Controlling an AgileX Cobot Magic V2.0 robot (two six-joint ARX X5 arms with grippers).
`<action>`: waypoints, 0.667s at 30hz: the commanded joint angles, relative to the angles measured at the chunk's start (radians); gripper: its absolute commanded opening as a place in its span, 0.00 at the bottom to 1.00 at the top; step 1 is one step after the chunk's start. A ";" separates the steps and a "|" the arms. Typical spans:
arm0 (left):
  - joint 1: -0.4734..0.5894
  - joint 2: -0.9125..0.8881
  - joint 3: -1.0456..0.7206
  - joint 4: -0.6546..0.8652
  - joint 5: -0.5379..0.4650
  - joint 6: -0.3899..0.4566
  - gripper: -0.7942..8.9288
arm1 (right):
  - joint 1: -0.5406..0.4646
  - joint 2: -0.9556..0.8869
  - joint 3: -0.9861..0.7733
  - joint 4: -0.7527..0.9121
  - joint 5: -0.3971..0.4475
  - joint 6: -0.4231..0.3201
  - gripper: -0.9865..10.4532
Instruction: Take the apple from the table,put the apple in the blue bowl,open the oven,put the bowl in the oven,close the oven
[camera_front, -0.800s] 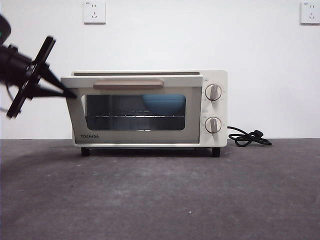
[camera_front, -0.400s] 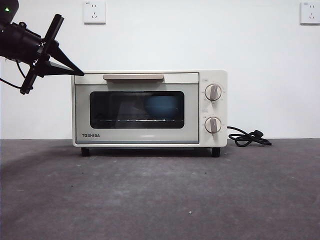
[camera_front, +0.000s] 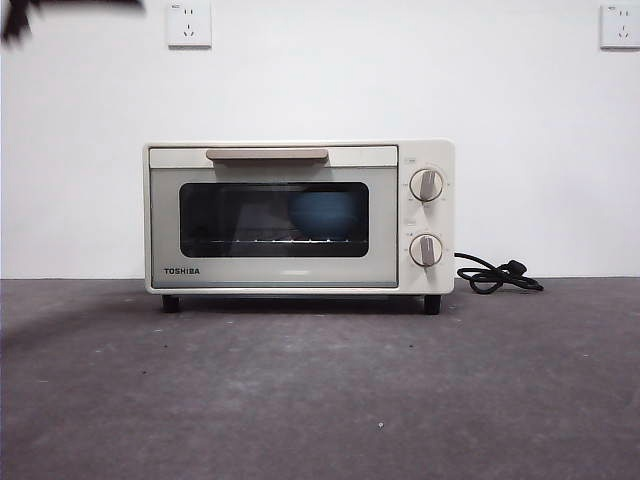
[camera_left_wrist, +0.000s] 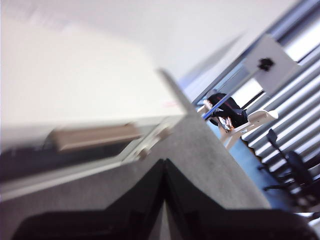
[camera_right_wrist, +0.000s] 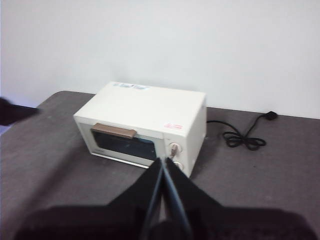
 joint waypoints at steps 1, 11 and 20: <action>0.012 -0.126 -0.001 -0.018 0.007 0.074 0.08 | 0.002 0.009 0.000 -0.021 0.008 0.001 0.09; 0.013 -0.414 0.000 0.001 0.007 0.076 0.08 | 0.002 0.029 0.000 -0.021 0.008 0.001 0.09; 0.004 -0.449 0.000 -0.043 -0.036 0.315 0.08 | 0.002 0.056 0.000 -0.021 0.008 0.001 0.09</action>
